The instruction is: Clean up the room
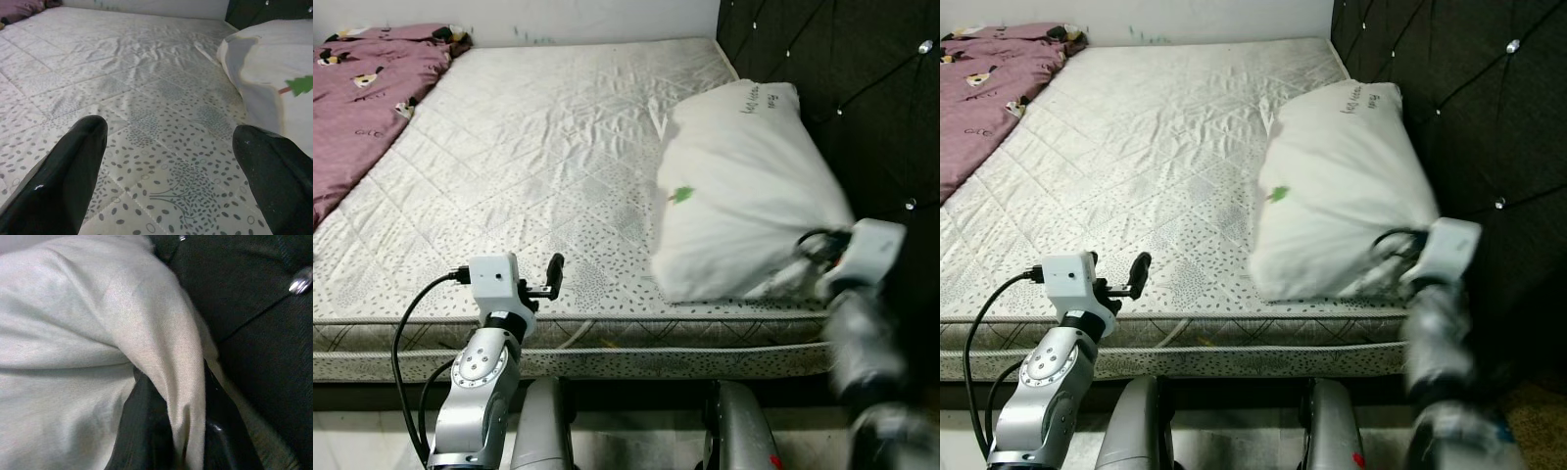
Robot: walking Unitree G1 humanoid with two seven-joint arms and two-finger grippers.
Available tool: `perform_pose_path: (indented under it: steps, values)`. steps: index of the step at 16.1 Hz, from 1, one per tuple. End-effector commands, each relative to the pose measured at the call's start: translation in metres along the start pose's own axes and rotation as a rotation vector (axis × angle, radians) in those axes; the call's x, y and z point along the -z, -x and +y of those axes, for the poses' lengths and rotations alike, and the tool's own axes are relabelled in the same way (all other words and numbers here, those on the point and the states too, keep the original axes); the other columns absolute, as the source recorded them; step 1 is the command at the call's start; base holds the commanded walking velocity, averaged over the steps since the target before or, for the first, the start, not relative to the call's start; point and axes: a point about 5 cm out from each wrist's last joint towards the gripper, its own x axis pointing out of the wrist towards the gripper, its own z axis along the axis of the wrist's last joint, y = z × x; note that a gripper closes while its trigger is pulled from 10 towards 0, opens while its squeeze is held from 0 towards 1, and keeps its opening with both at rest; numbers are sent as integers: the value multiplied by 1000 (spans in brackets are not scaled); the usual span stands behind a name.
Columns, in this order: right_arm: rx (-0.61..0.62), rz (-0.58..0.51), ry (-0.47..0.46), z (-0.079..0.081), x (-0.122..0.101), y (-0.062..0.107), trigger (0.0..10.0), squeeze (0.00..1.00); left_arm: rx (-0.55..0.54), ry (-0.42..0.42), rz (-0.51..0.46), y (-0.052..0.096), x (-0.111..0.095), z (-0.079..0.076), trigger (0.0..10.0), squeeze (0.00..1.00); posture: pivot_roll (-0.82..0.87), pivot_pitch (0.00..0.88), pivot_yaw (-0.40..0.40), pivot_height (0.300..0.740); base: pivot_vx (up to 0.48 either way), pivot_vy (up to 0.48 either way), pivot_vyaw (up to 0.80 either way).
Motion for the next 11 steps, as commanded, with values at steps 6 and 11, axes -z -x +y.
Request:
perform_pose_path:
  steps: [6,11]
  values:
    - [-36,-22,-12,16,-1,26,0,0,14,-10,28,0,4,0,10000,0,40,68,81,528,0,0,0]
    - [-175,-64,126,16,-36,-18,0,0,2,-28,57,17,5,8,10000,0,88,155,94,528,0,0,0]
